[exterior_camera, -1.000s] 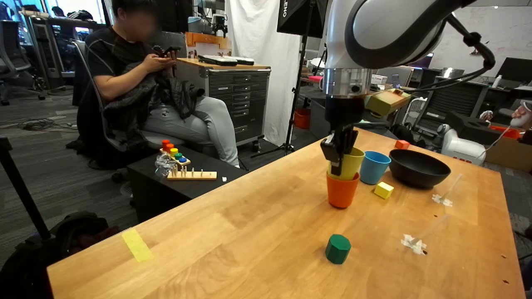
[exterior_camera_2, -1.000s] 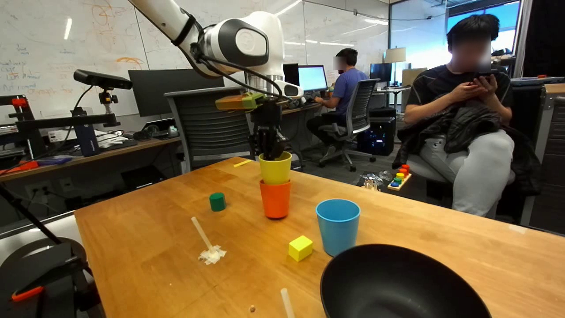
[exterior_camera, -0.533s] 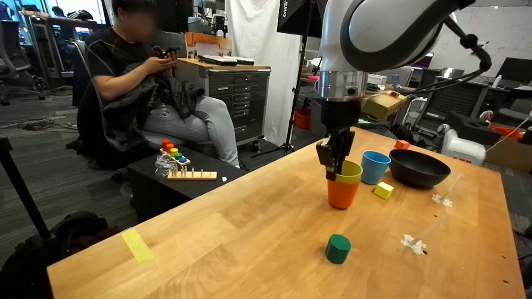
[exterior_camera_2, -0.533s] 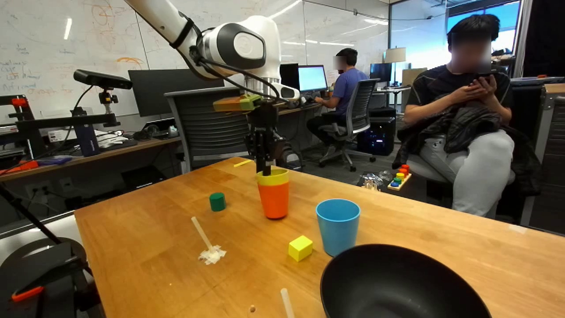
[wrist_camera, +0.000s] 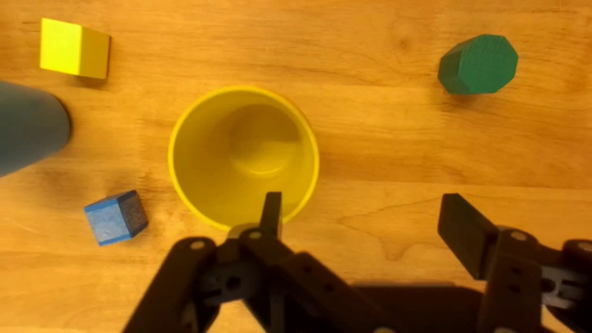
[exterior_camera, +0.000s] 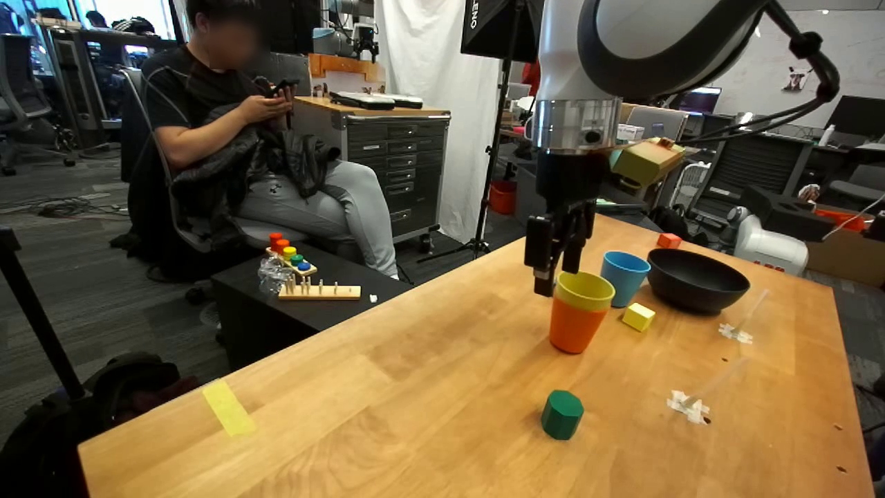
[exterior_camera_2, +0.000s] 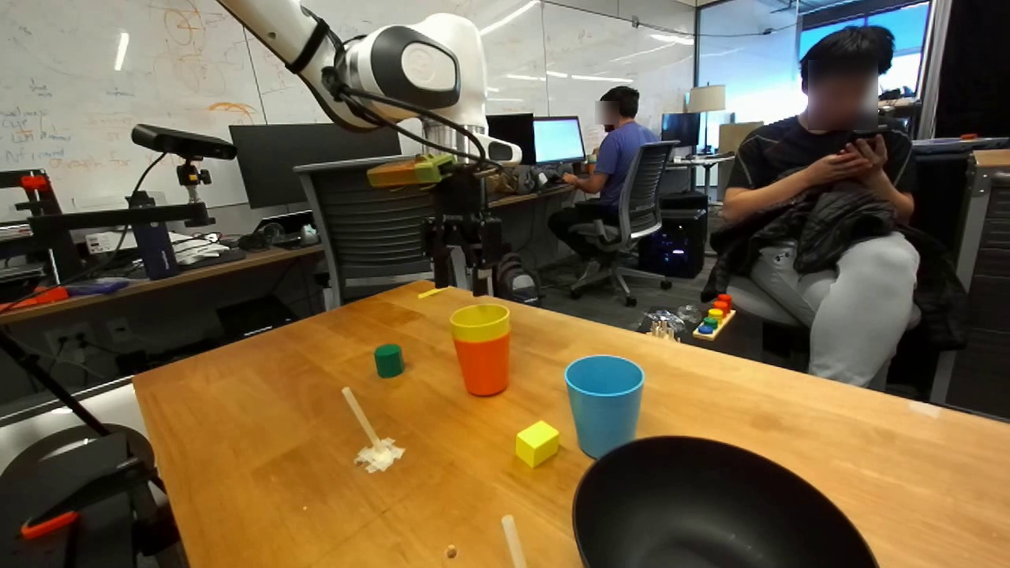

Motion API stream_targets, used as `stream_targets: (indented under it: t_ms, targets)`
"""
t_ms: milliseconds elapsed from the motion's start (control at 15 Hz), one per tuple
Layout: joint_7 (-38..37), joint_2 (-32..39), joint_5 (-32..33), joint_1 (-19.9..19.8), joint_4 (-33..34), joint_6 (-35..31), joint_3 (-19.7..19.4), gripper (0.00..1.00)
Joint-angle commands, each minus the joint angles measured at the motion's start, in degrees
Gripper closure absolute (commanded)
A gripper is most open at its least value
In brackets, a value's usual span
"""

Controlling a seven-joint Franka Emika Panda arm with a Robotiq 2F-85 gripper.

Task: Stack the cups

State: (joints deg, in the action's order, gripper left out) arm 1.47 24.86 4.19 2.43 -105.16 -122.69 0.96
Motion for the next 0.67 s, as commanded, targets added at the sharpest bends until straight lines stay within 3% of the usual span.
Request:
stream_targets:
  t_ms: [0, 600]
  targets:
    - [0.6, -5.2, 0.8, 0.3, -4.6, -0.6, 0.4, 0.00]
    - [-0.6, -12.5, -0.4, 0.0, -10.5, -1.2, 0.7, 0.00]
